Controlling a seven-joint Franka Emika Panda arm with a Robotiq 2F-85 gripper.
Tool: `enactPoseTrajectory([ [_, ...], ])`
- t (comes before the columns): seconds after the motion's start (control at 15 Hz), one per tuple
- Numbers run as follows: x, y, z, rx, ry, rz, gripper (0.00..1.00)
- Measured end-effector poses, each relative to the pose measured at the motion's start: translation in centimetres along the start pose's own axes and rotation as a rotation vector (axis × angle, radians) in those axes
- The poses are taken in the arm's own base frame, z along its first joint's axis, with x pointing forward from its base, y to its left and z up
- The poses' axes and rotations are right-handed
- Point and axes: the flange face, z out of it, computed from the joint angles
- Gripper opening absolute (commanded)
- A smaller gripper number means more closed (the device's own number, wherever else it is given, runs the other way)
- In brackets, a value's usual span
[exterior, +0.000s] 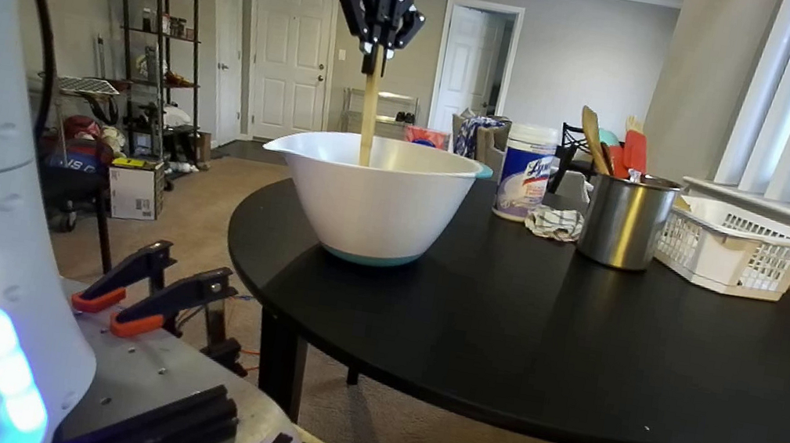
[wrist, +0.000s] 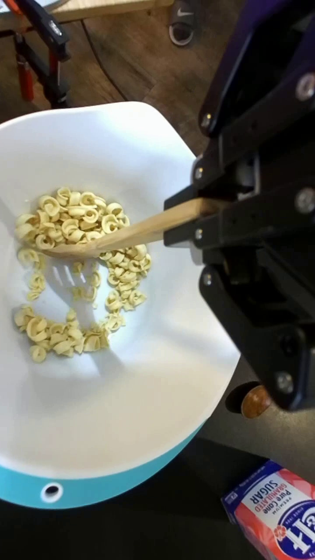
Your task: Stir the white bowl with the wooden spoon
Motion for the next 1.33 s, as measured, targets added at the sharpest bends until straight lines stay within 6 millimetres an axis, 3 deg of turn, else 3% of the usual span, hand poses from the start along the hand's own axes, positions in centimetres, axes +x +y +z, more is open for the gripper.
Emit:
enactPoseTrajectory([
  [0.6,0.3,0.7,-0.5,-0.024,0.041,0.223,0.05],
  [1.0,0.2,2.1,-0.8,-0.045,0.068,0.431,0.05],
  [1.33,-0.1,3.4,-1.1,-0.099,0.120,0.496,0.05],
])
